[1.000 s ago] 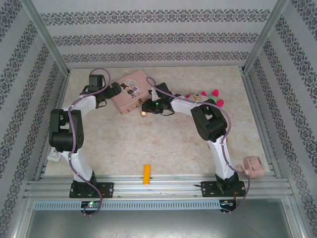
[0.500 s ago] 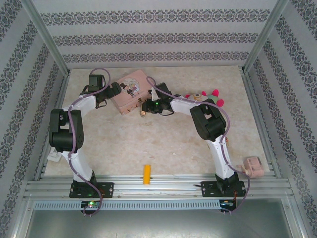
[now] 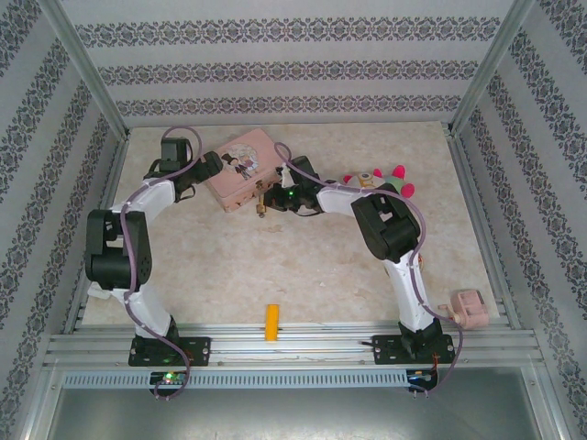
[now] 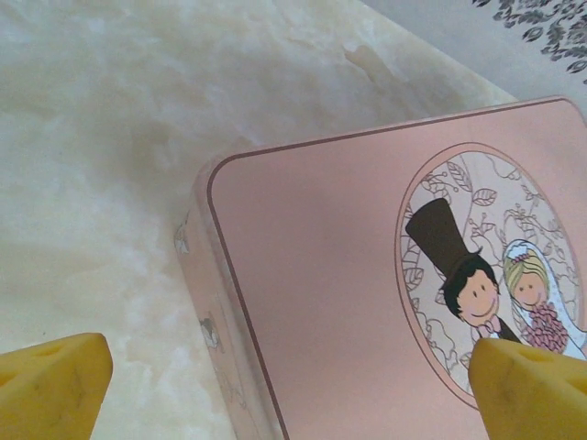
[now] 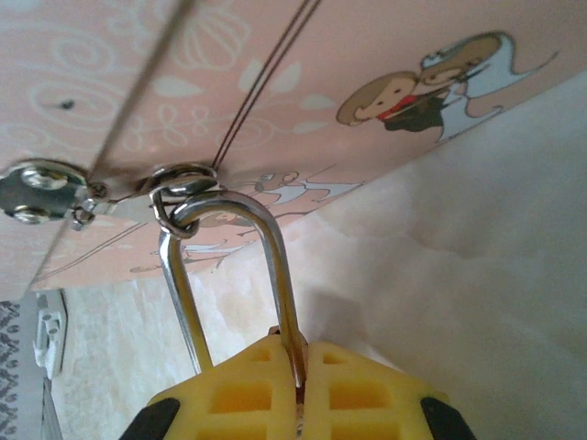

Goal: Unlock the padlock with the key

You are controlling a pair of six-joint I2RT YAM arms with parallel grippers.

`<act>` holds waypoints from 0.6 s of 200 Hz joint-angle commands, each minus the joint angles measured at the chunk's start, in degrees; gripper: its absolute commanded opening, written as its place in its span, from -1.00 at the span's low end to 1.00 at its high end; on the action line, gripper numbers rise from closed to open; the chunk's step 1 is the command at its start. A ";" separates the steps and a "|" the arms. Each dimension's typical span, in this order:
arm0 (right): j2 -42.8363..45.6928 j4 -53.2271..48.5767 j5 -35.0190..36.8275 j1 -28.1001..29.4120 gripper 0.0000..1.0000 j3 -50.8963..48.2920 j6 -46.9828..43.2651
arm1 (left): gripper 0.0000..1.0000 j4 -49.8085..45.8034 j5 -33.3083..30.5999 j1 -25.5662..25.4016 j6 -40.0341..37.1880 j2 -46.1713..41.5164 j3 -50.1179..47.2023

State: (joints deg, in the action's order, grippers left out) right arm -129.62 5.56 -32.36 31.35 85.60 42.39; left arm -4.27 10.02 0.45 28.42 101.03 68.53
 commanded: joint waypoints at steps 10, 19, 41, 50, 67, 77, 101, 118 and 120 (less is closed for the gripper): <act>3.70 -0.90 1.21 0.19 -1.00 -5.28 3.60 | 0.99 0.49 -1.39 -0.28 -0.98 -4.52 -2.13; 4.79 -0.46 1.50 0.36 -1.00 -6.64 4.19 | 0.99 0.64 -1.52 -0.44 -0.99 -5.72 -2.84; 7.94 1.99 2.62 0.85 -1.00 -11.20 6.09 | 0.99 0.73 -1.55 -0.83 -0.75 -8.86 -4.85; 9.24 3.50 3.03 1.07 -1.00 -13.37 7.19 | 0.99 0.39 -1.73 -1.33 -0.65 -10.33 -5.62; 11.17 6.78 3.70 1.42 -1.00 -17.34 10.29 | 0.99 -1.31 -3.29 -3.19 -1.19 -13.17 -7.00; 11.89 9.41 3.79 1.59 -1.00 -19.76 12.34 | 0.99 -2.62 -4.54 -4.71 -1.87 -14.64 -7.80; 12.18 16.13 3.44 1.78 -1.00 -23.60 16.85 | 0.99 -5.55 -8.88 -9.54 -3.58 -16.96 -9.58; 11.92 18.24 3.83 2.01 -1.00 -24.47 18.24 | 0.99 -7.81 -10.65 -11.77 -2.89 -17.00 -10.40; 11.82 18.38 3.91 2.02 -1.00 -24.55 18.32 | 0.99 -7.95 -10.64 -11.96 -2.77 -16.96 -10.51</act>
State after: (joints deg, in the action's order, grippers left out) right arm -118.10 20.60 -29.58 32.80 63.46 55.75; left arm -6.68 3.66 -8.82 27.11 84.71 59.75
